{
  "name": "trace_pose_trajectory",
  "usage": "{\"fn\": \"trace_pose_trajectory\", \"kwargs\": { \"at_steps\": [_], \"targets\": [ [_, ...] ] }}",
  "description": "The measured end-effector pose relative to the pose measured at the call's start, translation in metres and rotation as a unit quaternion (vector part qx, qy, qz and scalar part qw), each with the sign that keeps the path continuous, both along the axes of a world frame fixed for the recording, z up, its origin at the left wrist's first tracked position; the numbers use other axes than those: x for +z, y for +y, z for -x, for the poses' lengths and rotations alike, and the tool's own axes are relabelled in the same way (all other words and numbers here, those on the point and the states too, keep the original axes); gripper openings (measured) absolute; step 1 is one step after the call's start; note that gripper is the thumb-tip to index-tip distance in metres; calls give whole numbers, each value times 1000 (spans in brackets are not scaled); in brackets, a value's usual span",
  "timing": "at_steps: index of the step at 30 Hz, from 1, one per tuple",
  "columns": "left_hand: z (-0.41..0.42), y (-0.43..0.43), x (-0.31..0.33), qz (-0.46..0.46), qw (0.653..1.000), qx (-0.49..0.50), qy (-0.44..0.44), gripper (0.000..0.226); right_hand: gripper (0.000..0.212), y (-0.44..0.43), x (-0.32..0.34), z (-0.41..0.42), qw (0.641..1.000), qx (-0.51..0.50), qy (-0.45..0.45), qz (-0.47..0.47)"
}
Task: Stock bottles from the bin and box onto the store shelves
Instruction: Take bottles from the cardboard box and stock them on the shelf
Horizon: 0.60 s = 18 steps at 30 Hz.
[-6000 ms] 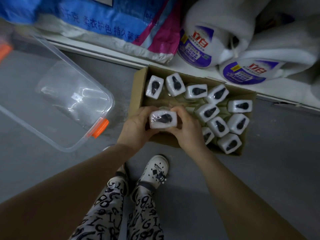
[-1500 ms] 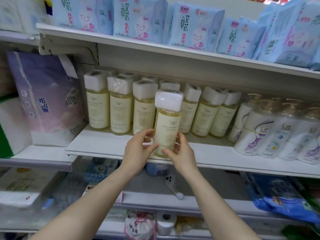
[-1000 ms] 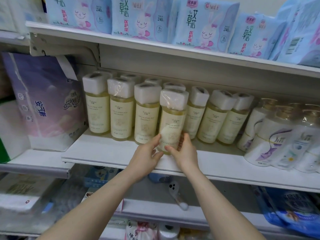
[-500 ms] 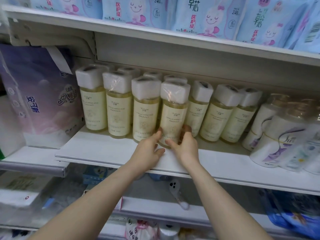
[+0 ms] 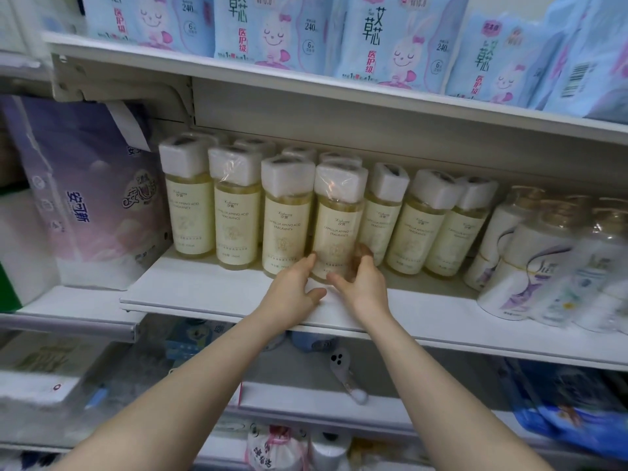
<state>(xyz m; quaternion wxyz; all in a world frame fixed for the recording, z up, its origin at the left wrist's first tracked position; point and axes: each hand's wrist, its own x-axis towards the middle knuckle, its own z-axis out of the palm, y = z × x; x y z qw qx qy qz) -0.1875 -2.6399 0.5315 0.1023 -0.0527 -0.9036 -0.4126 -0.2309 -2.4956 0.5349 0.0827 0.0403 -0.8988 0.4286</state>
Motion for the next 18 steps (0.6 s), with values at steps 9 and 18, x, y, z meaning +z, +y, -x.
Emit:
{"fn": "trace_pose_trajectory", "kwargs": {
  "at_steps": [9, 18],
  "targets": [
    [-50, 14, -1, -100, 989, -15, 104, 45, 72, 19, -5, -70, 998, -30, 52, 32],
    [-96, 66, -29, -132, 976, -85, 151, 37, 54, 71, -34, -158, 989, -58, 132, -15]
  ]
}}
